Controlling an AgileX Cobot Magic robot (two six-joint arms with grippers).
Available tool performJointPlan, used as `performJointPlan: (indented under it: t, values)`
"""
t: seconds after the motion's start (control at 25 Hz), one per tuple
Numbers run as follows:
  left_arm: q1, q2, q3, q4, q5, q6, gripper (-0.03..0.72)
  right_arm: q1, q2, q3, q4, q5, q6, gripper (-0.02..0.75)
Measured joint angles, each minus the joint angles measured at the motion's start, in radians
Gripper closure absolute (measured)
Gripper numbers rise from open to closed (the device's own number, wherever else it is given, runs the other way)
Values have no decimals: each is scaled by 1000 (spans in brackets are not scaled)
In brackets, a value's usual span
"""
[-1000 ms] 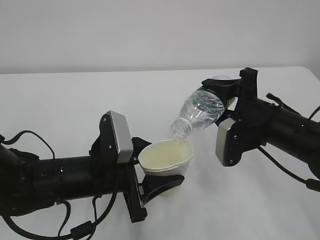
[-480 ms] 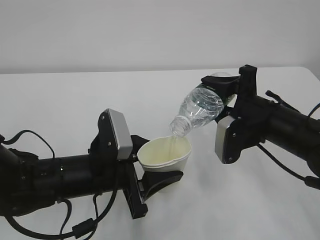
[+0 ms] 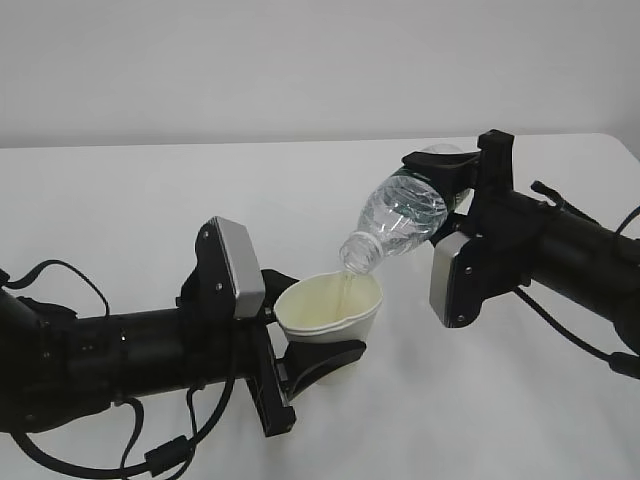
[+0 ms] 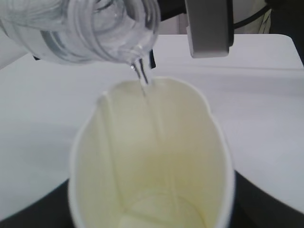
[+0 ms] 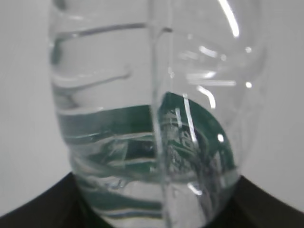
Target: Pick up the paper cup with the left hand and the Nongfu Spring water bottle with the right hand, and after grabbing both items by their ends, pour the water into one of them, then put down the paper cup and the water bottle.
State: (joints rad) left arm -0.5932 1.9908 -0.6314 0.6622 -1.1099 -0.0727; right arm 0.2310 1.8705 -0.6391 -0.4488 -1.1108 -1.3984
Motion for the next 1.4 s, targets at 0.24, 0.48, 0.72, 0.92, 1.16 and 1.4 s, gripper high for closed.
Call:
performJointPlan:
  t: [0.24, 0.48, 0.72, 0.92, 1.16, 1.4]
  values:
    - [0, 0, 0, 0, 0, 0, 267, 0, 0, 0, 0, 0, 0, 301]
    - [0, 0, 0, 0, 0, 0, 267, 0, 0, 0, 0, 0, -2, 301]
    - [0, 0, 0, 0, 0, -1, 267, 0, 0, 0, 0, 0, -2, 301]
    - [0, 0, 0, 0, 0, -1, 267, 0, 0, 0, 0, 0, -6, 301]
    - [0, 0, 0, 0, 1, -1, 268, 0, 0, 0, 0, 0, -10, 301]
    - [0, 0, 0, 0, 1, -1, 268, 0, 0, 0, 0, 0, -10, 301]
